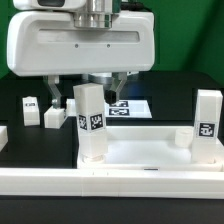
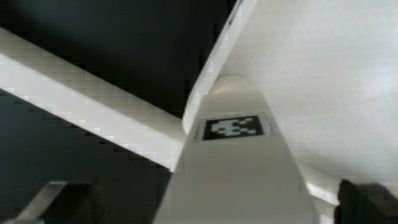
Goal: Assemble desk
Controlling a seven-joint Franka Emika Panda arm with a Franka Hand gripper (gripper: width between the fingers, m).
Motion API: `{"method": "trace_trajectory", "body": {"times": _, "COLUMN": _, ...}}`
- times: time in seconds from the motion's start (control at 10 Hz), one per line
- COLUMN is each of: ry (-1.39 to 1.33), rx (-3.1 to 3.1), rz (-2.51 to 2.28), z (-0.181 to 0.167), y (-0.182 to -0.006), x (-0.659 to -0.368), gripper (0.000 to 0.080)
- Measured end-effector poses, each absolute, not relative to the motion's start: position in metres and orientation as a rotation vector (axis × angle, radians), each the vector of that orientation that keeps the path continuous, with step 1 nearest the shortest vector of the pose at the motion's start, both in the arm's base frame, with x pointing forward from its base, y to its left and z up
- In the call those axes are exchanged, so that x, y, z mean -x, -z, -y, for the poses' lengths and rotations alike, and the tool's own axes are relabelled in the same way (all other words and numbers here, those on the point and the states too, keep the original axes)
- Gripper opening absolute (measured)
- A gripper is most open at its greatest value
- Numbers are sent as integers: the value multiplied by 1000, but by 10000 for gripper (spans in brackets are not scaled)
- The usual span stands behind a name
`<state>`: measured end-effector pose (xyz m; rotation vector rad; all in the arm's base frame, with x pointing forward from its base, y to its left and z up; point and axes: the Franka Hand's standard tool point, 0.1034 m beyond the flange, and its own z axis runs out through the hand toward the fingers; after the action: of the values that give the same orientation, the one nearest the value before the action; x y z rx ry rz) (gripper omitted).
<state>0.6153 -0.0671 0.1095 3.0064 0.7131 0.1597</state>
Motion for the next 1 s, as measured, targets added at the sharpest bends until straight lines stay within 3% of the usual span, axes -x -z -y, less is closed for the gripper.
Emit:
{"method": "trace_trajectory", "body": {"times": 0.2, "ry": -159, "rx": -3007, "rz": -713, "z": 67, "y": -109, "x": -615, "gripper": 649}}
{"method": "trace_trajectory", "body": {"times": 0.4, "ry": -156, "rx": -3007, "rz": -713, "z": 67, "y": -108, "x": -615, "gripper": 375}}
{"method": "trace_trajectory", "body": {"times": 0.5, "ry": -155, "rx": -3009, "rz": -710, "z": 67, "y": -108, "x": -615, "gripper": 375}}
{"method": "trace_trajectory", "body": {"times": 0.6, "ry": -155, "rx": -3014, "rz": -689, "z": 67, "y": -107, "x": -615, "gripper": 293}}
{"method": "trace_trajectory", "body": {"times": 1.0, "ry": -164, "rx": -3082, "rz": -396, "z": 66, "y": -107, "x": -615, "gripper": 293}}
